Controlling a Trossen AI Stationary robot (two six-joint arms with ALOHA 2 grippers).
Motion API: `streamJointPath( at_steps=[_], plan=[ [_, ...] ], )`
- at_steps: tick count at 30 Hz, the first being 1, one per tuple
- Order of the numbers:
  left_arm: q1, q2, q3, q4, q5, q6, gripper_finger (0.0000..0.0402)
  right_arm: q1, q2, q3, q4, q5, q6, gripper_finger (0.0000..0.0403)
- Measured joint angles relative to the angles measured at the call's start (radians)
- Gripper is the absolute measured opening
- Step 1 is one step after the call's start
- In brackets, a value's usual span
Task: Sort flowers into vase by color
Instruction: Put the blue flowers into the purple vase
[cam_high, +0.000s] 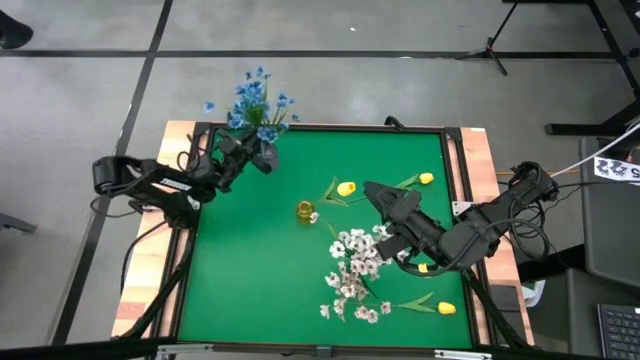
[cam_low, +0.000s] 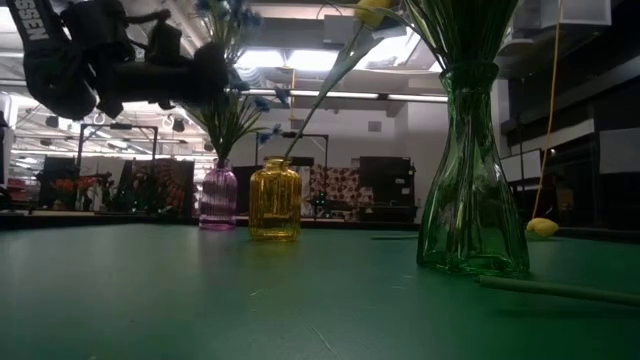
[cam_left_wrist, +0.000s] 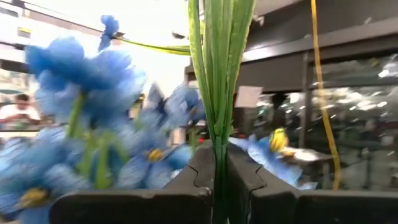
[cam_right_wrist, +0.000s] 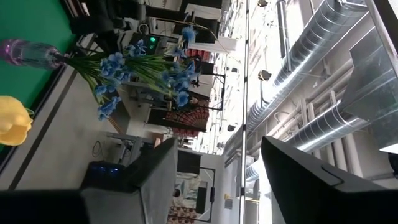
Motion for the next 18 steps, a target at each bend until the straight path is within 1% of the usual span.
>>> streamJointPath(
  at_steps=[3, 6, 10, 12, 13, 14, 18],
  plan=[
    [-0.055, -0.042, 0.000, 0.000, -0.001, -0.012, 0.0011, 0.000, 0.000, 0.000, -0.005, -0.002, 0.022, 0.0232],
    [-0.109, -0.109, 0.000, 0.000, -0.011, 0.019, 0.0012, 0.000, 0.000, 0.000, -0.006, -0.012, 0.048, 0.0232],
    [-0.182, -0.222, 0.000, 0.000, -0.019, 0.076, 0.0006, 0.000, 0.000, 0.000, -0.007, -0.062, 0.138, 0.0232],
    [-0.214, -0.280, 0.000, 0.000, -0.004, 0.055, 0.0007, -0.005, 0.000, 0.000, -0.006, -0.109, 0.209, 0.0232],
    [-0.228, -0.310, 0.000, 0.000, 0.025, 0.018, 0.0010, -0.013, 0.000, 0.000, -0.008, -0.137, 0.243, 0.0232],
    [-0.237, -0.339, 0.000, 0.000, 0.077, -0.022, 0.0013, -0.019, 0.000, 0.000, -0.020, -0.162, 0.280, 0.0232],
    [-0.259, -0.434, 0.017, -0.005, 0.396, -0.151, 0.0017, -0.040, 0.000, 0.000, -0.087, -0.259, 0.398, 0.0232]
  ],
)
